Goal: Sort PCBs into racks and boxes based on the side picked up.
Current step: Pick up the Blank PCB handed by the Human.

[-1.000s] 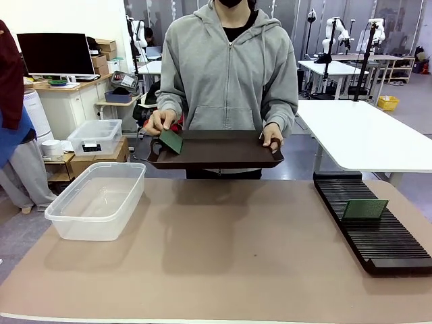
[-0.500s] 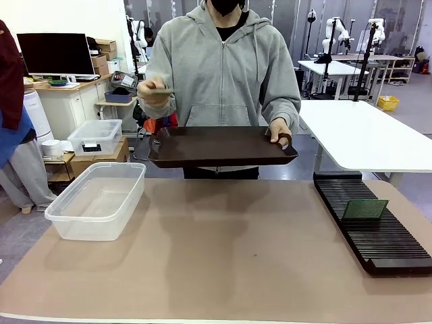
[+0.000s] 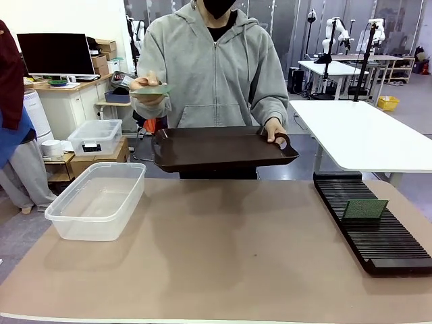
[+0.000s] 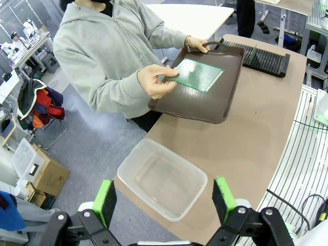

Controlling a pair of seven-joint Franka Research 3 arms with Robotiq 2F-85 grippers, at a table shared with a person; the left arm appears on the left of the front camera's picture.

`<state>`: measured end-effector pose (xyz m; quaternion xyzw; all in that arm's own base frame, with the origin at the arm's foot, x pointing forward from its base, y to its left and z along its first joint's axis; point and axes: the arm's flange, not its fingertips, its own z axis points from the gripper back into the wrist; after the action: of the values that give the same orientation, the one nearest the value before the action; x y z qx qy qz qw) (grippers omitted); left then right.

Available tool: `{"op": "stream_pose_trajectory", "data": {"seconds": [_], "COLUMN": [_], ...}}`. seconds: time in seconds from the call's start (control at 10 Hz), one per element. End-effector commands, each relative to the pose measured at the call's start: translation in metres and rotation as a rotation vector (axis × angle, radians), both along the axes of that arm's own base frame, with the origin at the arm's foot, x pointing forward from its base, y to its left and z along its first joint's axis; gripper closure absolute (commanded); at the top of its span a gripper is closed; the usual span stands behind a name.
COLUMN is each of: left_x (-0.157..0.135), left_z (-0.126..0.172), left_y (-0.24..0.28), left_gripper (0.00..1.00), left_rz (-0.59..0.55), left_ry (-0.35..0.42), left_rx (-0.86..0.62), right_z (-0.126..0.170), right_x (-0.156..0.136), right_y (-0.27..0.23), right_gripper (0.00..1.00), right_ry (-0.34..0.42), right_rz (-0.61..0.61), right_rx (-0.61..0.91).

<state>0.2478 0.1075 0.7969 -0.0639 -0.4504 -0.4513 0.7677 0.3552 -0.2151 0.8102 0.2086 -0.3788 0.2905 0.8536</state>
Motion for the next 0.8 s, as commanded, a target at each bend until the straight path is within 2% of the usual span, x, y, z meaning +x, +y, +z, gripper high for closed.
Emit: {"op": "stream_pose_trajectory", "data": {"seconds": [0.0,0.7], "left_x": [0.0003,0.0003], "left_z": [-0.0016,-0.0016], "left_y": [-0.0007,-0.0007], "left_gripper": [0.00,0.00], "left_rz": [-0.018,-0.018], "left_ry": [-0.004,-0.004], "left_rx": [-0.004,-0.004], "right_z": [0.0005,0.0005], "right_x": [-0.0017,-0.0017], "right_y": [0.0009,0.0009], "right_gripper": [0.00,0.00], "right_ry": [0.000,0.000], "right_rz": [0.008,0.008], "right_rx": [0.012,0.012]}}
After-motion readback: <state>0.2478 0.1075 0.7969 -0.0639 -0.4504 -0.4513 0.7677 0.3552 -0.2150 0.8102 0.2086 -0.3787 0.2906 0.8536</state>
